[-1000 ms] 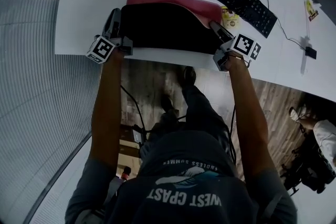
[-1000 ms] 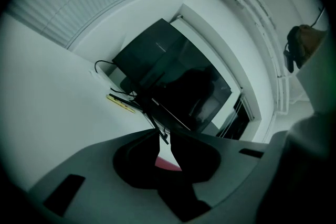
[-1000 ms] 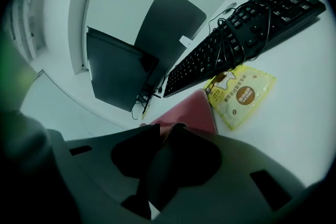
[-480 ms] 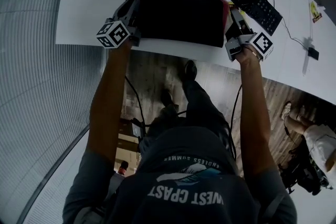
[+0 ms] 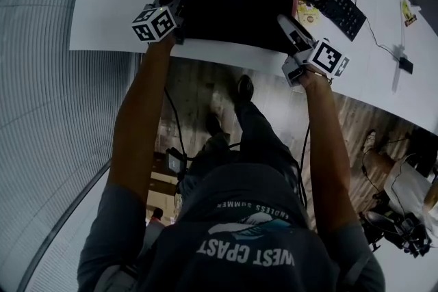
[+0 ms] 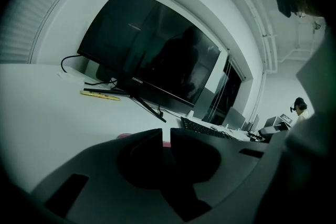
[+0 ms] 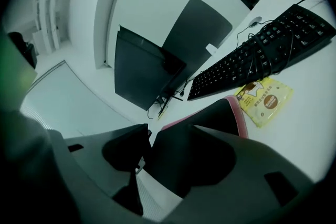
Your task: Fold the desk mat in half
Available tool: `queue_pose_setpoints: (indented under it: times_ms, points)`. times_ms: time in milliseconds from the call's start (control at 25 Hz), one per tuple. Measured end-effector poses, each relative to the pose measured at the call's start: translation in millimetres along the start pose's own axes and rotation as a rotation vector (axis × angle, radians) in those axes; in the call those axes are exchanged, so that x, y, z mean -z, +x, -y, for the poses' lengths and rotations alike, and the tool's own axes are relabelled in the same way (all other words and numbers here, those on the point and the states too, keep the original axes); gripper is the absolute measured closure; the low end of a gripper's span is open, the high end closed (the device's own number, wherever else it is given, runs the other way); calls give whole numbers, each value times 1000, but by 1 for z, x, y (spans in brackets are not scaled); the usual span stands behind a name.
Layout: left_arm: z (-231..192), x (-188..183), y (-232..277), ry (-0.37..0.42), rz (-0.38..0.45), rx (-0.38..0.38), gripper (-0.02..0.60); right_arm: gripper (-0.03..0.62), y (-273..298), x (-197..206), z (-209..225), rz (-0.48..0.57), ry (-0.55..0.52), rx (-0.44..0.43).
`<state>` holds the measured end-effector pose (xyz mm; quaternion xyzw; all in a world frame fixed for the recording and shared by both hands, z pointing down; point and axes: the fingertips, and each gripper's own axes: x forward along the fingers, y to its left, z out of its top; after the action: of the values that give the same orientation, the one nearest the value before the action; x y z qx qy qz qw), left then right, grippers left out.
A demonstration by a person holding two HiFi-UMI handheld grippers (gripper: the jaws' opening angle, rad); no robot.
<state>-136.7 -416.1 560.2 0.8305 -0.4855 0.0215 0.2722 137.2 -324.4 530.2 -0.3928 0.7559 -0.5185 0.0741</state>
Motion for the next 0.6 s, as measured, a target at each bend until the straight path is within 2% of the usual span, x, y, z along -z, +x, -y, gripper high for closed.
queue_pose_setpoints:
  times_ms: [120,360,600]
  points:
    - [3,-5,2,24,7,-1,523,345,1,8,-4,-27,-33,13]
    - [20,-41,-29,49,133,6,523,371,-1,6,-25,-41,-153,17]
    - [56,-61,-74,144,186,52,525,435,-9,0,-60,-34,-308,-2]
